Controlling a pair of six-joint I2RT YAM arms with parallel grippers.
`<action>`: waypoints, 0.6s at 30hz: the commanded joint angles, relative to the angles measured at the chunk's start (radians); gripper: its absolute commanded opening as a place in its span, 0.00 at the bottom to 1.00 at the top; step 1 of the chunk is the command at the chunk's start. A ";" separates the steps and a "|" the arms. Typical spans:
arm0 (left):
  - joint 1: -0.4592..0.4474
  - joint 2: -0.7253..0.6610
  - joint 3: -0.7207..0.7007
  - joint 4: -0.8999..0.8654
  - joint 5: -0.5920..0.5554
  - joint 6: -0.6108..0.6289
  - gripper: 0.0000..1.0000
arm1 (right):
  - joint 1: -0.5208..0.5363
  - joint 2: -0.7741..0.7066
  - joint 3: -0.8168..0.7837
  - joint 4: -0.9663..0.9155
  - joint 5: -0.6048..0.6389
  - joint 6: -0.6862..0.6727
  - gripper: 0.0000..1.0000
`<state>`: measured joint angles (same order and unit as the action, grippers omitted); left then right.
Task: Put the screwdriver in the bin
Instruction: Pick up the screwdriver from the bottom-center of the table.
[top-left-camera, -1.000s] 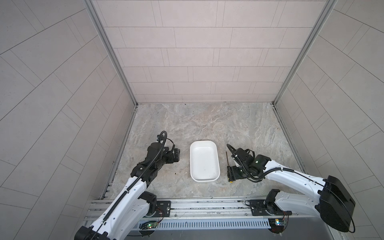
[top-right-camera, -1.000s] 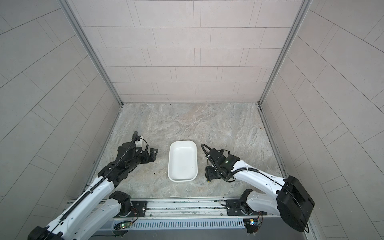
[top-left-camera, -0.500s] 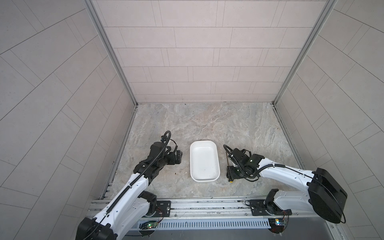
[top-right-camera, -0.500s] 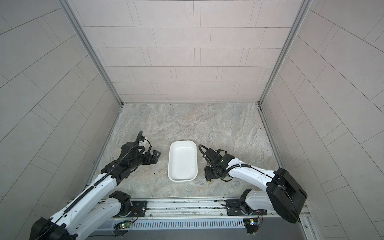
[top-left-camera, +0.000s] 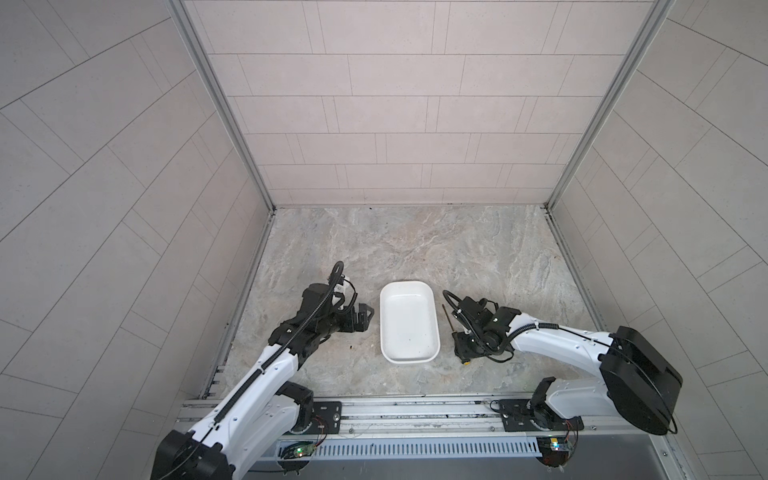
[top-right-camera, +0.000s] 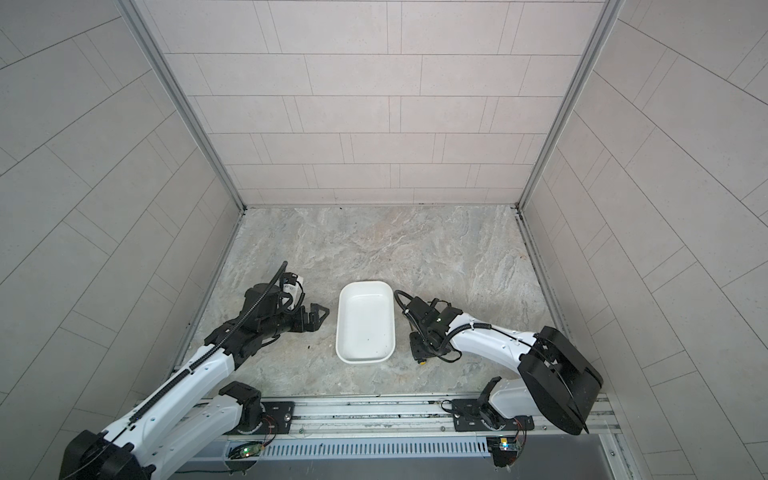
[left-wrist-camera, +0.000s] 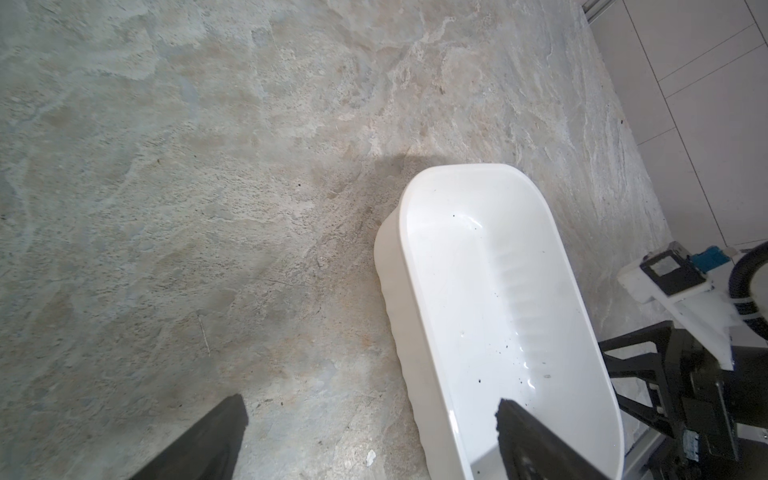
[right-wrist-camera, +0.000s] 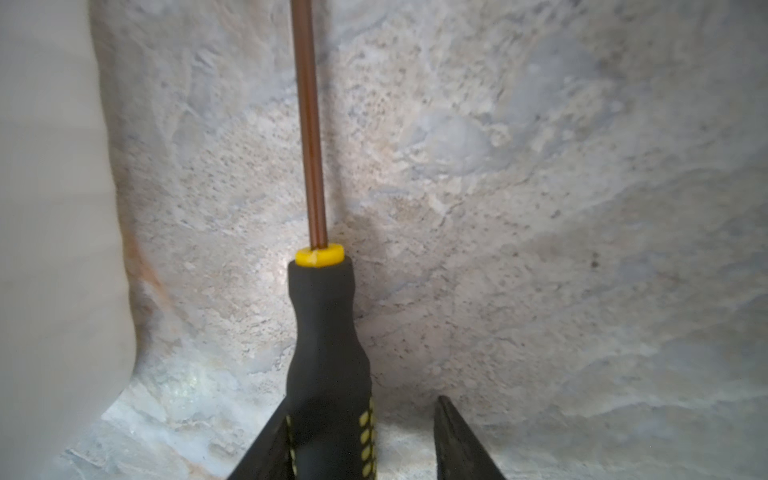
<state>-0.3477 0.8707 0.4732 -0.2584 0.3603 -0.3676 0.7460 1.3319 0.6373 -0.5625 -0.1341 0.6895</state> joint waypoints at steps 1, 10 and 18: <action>-0.010 0.010 0.036 0.013 0.022 -0.001 1.00 | 0.004 0.011 0.018 -0.006 0.022 0.010 0.47; -0.019 -0.002 0.036 0.002 0.004 0.002 1.00 | 0.004 0.046 0.042 -0.010 0.018 -0.008 0.45; -0.023 0.003 0.038 -0.002 -0.006 0.002 1.00 | 0.004 0.081 0.047 -0.002 0.009 -0.015 0.33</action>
<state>-0.3634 0.8783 0.4843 -0.2592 0.3653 -0.3672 0.7460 1.3952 0.6800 -0.5564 -0.1329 0.6735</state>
